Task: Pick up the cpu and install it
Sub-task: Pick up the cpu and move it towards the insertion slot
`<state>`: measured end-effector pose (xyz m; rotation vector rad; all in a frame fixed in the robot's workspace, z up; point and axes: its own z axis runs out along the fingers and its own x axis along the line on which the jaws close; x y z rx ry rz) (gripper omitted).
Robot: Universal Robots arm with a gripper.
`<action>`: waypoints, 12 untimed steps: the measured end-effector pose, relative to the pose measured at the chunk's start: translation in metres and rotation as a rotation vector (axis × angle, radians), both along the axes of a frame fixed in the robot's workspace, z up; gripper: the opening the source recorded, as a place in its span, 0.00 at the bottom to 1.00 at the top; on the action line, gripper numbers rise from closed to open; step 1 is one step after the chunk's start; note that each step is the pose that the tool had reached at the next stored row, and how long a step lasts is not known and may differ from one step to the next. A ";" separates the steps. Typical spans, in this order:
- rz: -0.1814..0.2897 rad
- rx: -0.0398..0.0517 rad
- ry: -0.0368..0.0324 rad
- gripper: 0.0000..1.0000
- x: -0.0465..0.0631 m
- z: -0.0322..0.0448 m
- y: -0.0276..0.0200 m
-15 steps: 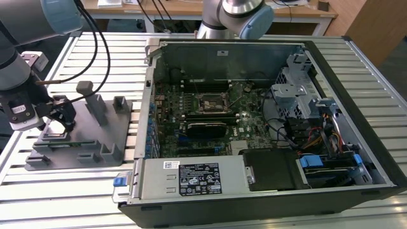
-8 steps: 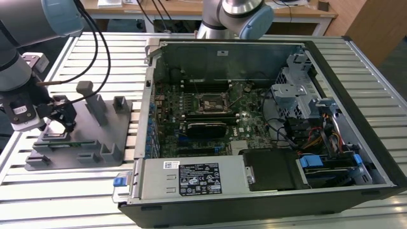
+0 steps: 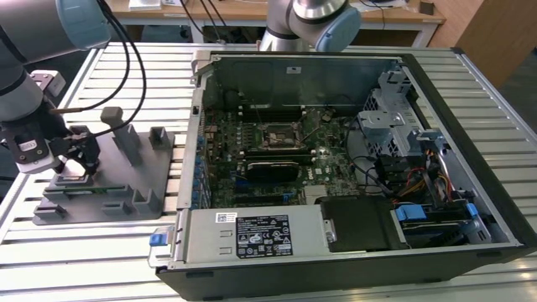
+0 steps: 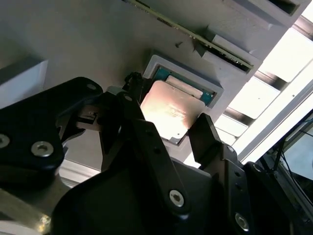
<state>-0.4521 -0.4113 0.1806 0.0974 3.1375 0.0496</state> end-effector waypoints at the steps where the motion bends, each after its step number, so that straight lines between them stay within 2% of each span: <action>1: 0.000 0.0000 0.0000 0.65 0.000 0.0000 0.0005; 7: 0.001 -0.0002 -0.0017 0.65 -0.004 0.0001 0.0016; 12: 0.025 0.0000 -0.0019 0.65 -0.004 0.0007 0.0016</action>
